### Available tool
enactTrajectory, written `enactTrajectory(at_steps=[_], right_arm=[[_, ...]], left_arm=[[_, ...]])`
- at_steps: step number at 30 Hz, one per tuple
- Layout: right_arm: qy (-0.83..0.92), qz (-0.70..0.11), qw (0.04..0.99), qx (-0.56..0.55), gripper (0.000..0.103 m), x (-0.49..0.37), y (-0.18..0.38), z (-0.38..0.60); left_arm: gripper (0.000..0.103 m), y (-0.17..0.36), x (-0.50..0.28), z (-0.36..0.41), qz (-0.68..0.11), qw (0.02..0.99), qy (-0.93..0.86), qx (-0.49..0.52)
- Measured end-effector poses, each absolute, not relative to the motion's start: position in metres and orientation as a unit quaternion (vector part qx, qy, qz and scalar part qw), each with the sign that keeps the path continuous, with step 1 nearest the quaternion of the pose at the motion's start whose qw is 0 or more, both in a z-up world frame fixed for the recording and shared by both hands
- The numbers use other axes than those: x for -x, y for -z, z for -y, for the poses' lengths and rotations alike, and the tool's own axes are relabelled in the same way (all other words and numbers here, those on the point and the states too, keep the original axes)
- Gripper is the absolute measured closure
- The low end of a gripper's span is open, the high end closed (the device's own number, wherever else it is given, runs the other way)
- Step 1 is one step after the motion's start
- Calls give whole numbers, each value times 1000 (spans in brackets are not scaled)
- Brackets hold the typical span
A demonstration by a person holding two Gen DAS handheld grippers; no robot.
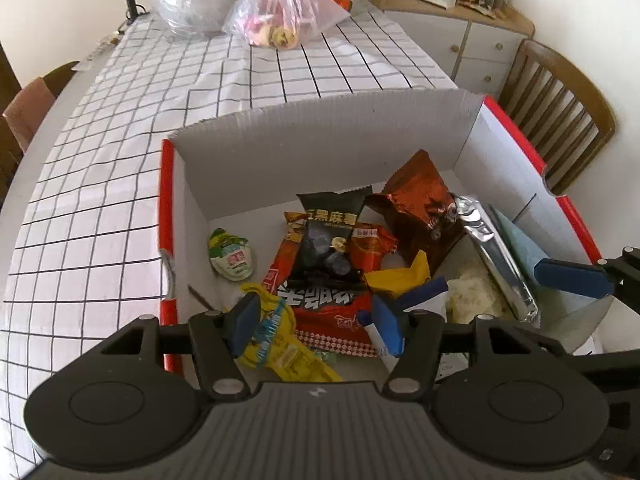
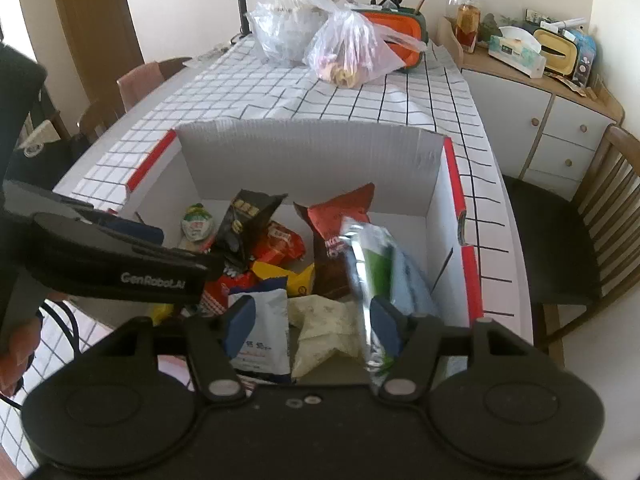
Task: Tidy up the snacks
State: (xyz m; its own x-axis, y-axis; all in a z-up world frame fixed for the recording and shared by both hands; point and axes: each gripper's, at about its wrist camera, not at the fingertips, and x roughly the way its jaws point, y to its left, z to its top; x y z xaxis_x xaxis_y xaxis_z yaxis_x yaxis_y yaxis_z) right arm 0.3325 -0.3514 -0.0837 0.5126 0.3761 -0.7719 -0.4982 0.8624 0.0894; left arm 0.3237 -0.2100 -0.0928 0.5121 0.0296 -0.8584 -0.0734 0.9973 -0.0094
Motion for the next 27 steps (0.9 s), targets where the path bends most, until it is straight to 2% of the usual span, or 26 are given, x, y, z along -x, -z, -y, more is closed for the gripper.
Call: enactTrajectory(at_steps=[9,11,20,23,27], right_arm=[[-268,-391,879,53,35,-316,60,359],[-268,-384,882,47,28,-312,54,360],[-279,-348,895,4,15,-286,25,367],[-278,-337,900,-11,14,-277,17,370],[-272,-328,905,-19,13,-266,9,372]], left_arm=[[37,64,-292,207,-449,893,-29,30],[37,58,-285,205,-440,897,-27,32],[30,27,-251,191,-395,918,-6,39],[26,17,-240,187,-378,925,2,41],[25,10,-229,184,-365,930,12,41]])
